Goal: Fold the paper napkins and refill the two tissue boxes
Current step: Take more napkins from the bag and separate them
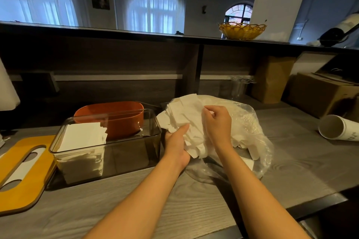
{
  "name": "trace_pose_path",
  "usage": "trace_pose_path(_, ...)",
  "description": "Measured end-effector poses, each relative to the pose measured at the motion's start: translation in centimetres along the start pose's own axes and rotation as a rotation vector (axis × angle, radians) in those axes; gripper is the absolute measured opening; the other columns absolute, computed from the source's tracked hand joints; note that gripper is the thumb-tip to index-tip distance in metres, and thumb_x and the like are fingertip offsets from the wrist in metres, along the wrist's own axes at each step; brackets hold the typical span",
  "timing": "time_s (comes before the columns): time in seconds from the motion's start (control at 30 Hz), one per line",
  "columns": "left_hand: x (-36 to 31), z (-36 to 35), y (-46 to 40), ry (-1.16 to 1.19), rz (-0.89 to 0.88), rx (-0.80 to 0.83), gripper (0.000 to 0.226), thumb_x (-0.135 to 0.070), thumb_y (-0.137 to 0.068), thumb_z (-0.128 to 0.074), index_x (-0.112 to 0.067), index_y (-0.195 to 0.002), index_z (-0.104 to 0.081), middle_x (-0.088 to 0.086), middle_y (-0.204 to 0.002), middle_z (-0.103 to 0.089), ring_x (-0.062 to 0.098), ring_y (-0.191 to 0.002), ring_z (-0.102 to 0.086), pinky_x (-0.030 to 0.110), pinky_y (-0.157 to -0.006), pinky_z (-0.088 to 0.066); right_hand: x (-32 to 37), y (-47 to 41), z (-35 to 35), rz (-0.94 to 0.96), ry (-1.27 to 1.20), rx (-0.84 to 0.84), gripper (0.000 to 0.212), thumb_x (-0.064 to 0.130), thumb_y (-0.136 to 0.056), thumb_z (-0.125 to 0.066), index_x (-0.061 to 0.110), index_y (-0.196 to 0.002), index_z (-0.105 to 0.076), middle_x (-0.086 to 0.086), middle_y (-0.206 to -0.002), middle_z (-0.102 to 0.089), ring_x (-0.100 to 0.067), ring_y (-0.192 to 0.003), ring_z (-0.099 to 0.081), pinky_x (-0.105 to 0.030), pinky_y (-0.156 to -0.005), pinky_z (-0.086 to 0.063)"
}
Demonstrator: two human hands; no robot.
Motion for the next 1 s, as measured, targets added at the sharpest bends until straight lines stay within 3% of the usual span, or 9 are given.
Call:
trace_pose_path(0.13,0.0,0.1,-0.1,0.018,-0.012,-0.027,0.049,-0.008,-0.092,-0.068,-0.016,-0.137,-0.053,0.016,-0.122,-0.068,0.038,-0.108,-0.066,0.054,-0.083,-0.058,0.0,-0.5,1.9,-0.056,-0.186,-0.15,0.021,0.014,-0.098,-0.051,0.018,-0.091,-0.07,0.004,-0.084,-0.066,-0.005,-0.073,-0.057,-0.023,-0.067,-0.047)
trace_pose_path(0.27,-0.2,-0.8,0.9,0.079,0.034,0.117,0.039,-0.033,-0.095,-0.063,-0.018,-0.131,-0.062,0.016,-0.121,-0.07,0.038,-0.111,-0.066,0.051,-0.091,-0.055,0.2,-1.5,4.7,-0.186,-0.422,-0.258,0.019,0.018,-0.101,-0.05,0.02,-0.102,-0.069,0.009,-0.088,-0.066,-0.002,-0.076,-0.06,-0.014,-0.062,-0.049)
trace_pose_path(0.33,-0.4,-0.9,1.1,0.116,0.03,0.171,0.042,-0.044,-0.097,-0.055,-0.02,-0.13,-0.063,0.016,-0.123,-0.07,0.038,-0.114,-0.064,0.051,-0.098,-0.051,0.7,-1.8,4.5,-0.217,-0.44,-0.148,0.019,0.02,-0.102,-0.05,0.026,-0.101,-0.068,0.01,-0.091,-0.066,-0.005,-0.082,-0.061,-0.015,-0.066,-0.051)
trace_pose_path(0.43,-0.5,-0.9,1.1,0.139,0.005,0.193,0.049,-0.055,-0.097,-0.047,-0.024,-0.131,-0.064,0.014,-0.126,-0.069,0.038,-0.121,-0.061,0.056,-0.107,-0.044,2.8,-2.3,3.5,-0.113,-0.354,0.113,0.021,0.018,-0.103,-0.05,0.025,-0.093,-0.068,0.007,-0.089,-0.065,-0.008,-0.084,-0.06,-0.02,-0.072,-0.052)
trace_pose_path(0.6,-0.8,-0.9,1.7,0.157,-0.007,0.167,0.045,-0.057,-0.097,-0.044,-0.022,-0.108,-0.071,0.012,-0.102,-0.075,0.034,-0.104,-0.065,0.046,-0.087,-0.052,6.2,-3.8,0.3,0.053,-0.017,0.52,0.026,0.014,-0.103,-0.046,0.02,-0.086,-0.066,0.001,-0.09,-0.06,-0.015,-0.088,-0.058,-0.024,-0.074,-0.047)
trace_pose_path(0.7,-1.0,-1.1,2.0,0.166,-0.018,0.191,0.047,-0.056,-0.1,-0.038,-0.022,-0.108,-0.071,0.01,-0.093,-0.078,0.033,-0.101,-0.066,0.044,-0.085,-0.052,5.4,-3.7,-2.9,0.134,0.298,0.713,0.024,0.01,-0.102,-0.046,0.013,-0.107,-0.069,0.002,-0.113,-0.057,-0.016,-0.105,-0.056,-0.03,-0.092,-0.049)
trace_pose_path(0.77,-1.1,-1.2,2.0,0.171,-0.027,0.209,0.049,-0.056,-0.101,-0.036,-0.023,-0.113,-0.07,0.01,-0.099,-0.078,0.034,-0.105,-0.066,0.045,-0.089,-0.052,4.4,-3.4,-4.2,0.198,0.414,0.773,0.03,0.007,-0.101,-0.046,0.011,-0.12,-0.069,-0.001,-0.124,-0.061,-0.018,-0.114,-0.057,-0.033,-0.102,-0.048)
trace_pose_path(0.83,-1.1,-1.2,1.7,0.172,-0.032,0.218,0.051,-0.055,-0.101,-0.033,-0.023,-0.115,-0.07,0.01,-0.103,-0.077,0.034,-0.107,-0.065,0.045,-0.091,-0.051,3.7,-3.2,-4.4,0.207,0.428,0.773,0.031,0.008,-0.1,-0.047,0.014,-0.123,-0.068,-0.004,-0.128,-0.062,-0.021,-0.116,-0.058,-0.033,-0.101,-0.049)
trace_pose_path(1.0,-0.7,-1.1,1.3,0.165,-0.019,0.227,0.056,-0.056,-0.1,-0.035,-0.021,-0.132,-0.064,0.014,-0.122,-0.071,0.036,-0.118,-0.062,0.047,-0.098,-0.05,3.7,-2.5,-3.6,0.325,0.465,0.767,0.038,0.013,-0.094,-0.06,0.026,-0.13,-0.06,0.002,-0.119,-0.058,-0.016,-0.11,-0.05,-0.031,-0.099,-0.042)
Point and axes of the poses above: each hand's wrist, its own y-axis away from the middle knuckle, its own z-axis out of the back of the hand, x = y × z, the point moved 5 cm from there along -y, towards the middle knuckle
